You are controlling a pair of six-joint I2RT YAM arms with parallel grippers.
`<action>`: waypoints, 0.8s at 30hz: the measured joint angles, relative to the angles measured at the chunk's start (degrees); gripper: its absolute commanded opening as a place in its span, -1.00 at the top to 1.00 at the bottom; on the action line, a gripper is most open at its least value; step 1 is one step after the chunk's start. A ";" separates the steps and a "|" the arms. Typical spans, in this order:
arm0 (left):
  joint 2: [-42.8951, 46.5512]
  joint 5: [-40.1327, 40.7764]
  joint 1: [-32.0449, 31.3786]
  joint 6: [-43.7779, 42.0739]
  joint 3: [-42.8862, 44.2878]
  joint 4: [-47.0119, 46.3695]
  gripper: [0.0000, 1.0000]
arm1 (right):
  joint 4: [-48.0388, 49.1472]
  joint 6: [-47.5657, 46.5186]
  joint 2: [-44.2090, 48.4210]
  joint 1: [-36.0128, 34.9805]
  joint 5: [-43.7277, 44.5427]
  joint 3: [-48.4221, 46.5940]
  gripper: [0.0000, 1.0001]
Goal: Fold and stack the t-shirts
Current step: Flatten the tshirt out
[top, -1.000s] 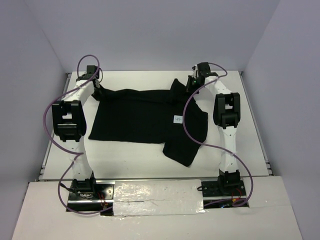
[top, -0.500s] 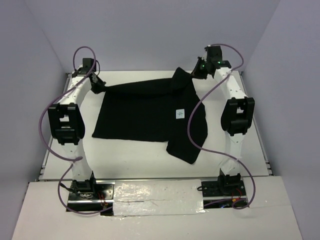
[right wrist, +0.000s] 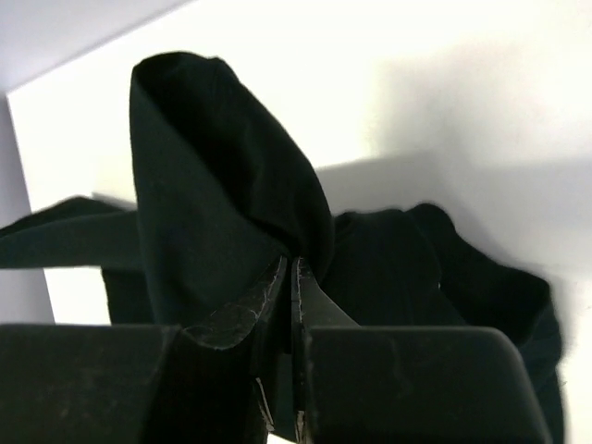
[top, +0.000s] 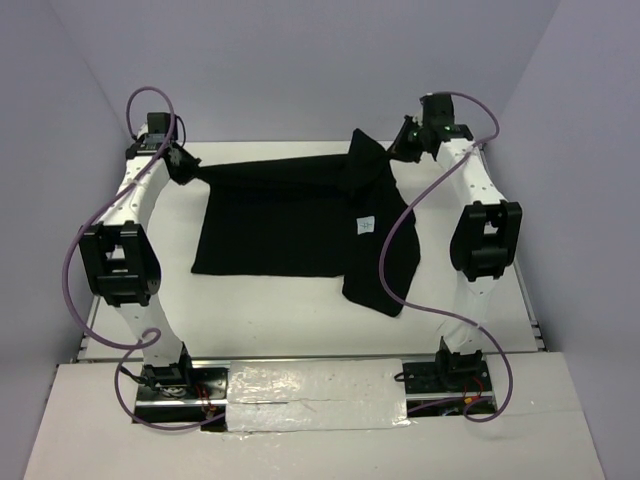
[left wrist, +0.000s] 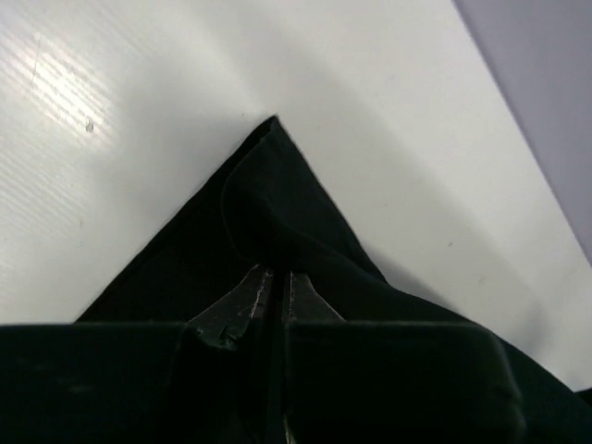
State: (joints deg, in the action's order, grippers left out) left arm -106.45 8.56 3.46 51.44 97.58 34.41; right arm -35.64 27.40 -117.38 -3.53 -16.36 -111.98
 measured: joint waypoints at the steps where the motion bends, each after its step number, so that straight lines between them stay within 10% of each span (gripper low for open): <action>1: 0.00 -0.33 0.04 -0.02 -0.96 -0.11 1.00 | 0.59 -0.04 -0.15 0.07 -0.59 1.31 0.77; 16: -0.07 -2.86 0.11 -0.50 -2.56 -0.61 1.00 | 7.45 -0.15 -5.73 0.33 -6.93 7.67 1.00; 19: -0.17 -2.86 0.11 -0.52 -2.54 -0.66 1.00 | 7.87 -0.28 -6.67 0.33 -6.84 7.67 0.40; 24: -0.61 -2.93 0.13 -0.55 -2.54 -0.81 1.00 | 8.13 -2.89 -8.00 0.39 -6.14 6.95 0.24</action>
State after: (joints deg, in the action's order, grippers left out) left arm -107.07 5.63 3.60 50.89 95.04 33.61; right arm -27.51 24.51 -125.38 -3.14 -22.50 -105.03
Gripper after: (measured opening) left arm 0.152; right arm 0.360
